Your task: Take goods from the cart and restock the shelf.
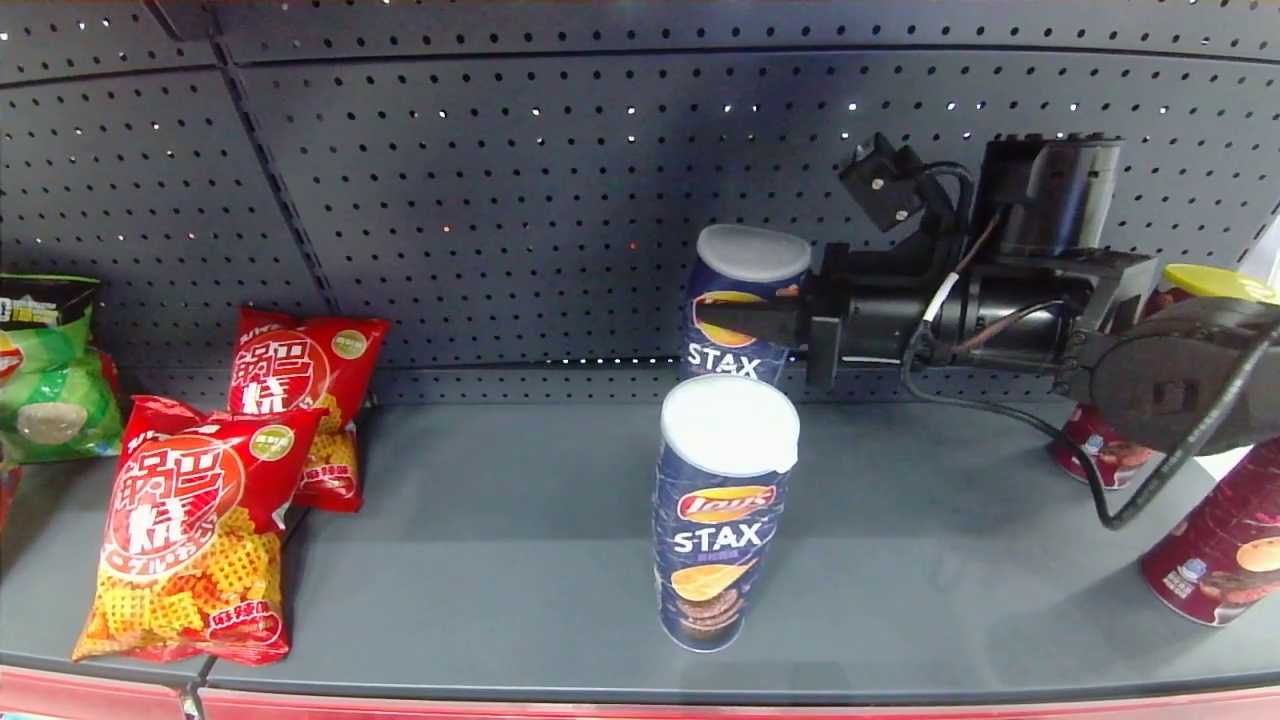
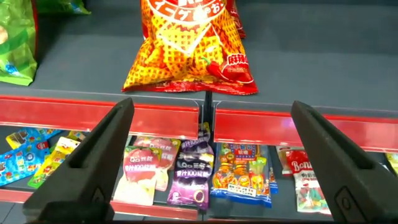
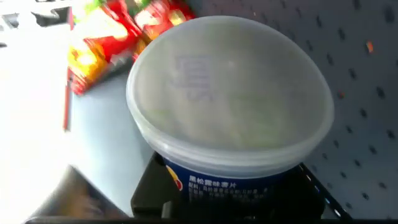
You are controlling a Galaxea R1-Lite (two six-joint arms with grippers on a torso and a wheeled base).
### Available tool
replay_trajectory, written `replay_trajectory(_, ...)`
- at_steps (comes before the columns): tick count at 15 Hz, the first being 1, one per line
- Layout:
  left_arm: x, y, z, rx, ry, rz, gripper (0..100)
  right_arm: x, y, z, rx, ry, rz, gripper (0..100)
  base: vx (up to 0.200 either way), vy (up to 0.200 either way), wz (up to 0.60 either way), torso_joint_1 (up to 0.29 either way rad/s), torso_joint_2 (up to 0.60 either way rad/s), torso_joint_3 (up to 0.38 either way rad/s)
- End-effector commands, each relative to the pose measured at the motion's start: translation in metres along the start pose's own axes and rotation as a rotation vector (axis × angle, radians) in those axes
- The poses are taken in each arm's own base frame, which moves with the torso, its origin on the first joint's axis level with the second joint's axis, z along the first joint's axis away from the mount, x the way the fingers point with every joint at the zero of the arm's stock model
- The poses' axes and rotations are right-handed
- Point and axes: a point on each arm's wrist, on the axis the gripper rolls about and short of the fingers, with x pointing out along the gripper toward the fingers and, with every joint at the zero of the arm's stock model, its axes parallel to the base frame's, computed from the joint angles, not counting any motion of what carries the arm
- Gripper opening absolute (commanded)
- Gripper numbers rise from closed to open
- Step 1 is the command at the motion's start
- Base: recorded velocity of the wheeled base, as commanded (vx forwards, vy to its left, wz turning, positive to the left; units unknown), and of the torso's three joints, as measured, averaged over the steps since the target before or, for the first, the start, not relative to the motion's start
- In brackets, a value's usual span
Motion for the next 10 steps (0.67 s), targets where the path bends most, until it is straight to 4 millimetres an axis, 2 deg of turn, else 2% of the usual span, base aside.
replay_trajectory(1, 0.0, 0.0, 0.0, -0.002, 0.006, 0.001, 100, 0.01, -0.012, -0.019, 0.005, 0.03, 0.019, 0, 0.0, 0.0, 0.0, 0.0, 0.0, 0.0)
replay_trajectory(5, 0.0, 0.0, 0.0, -0.002, 0.006, 0.001, 100, 0.025, -0.028, -0.038, -0.01, 0.036, 0.085, 0, 0.0, 0.0, 0.0, 0.0, 0.0, 0.0)
replay_trajectory(7, 0.0, 0.0, 0.0, 0.0, 0.006, 0.001, 100, 0.032, -0.036, -0.033, -0.026, 0.005, 0.123, 0, 0.0, 0.0, 0.0, 0.0, 0.0, 0.0)
replay_trajectory(10, 0.0, 0.0, 0.0, 0.0, 0.006, 0.001, 100, 0.033, -0.037, -0.026, -0.034, -0.013, 0.148, 0, 0.0, 0.0, 0.0, 0.0, 0.0, 0.0)
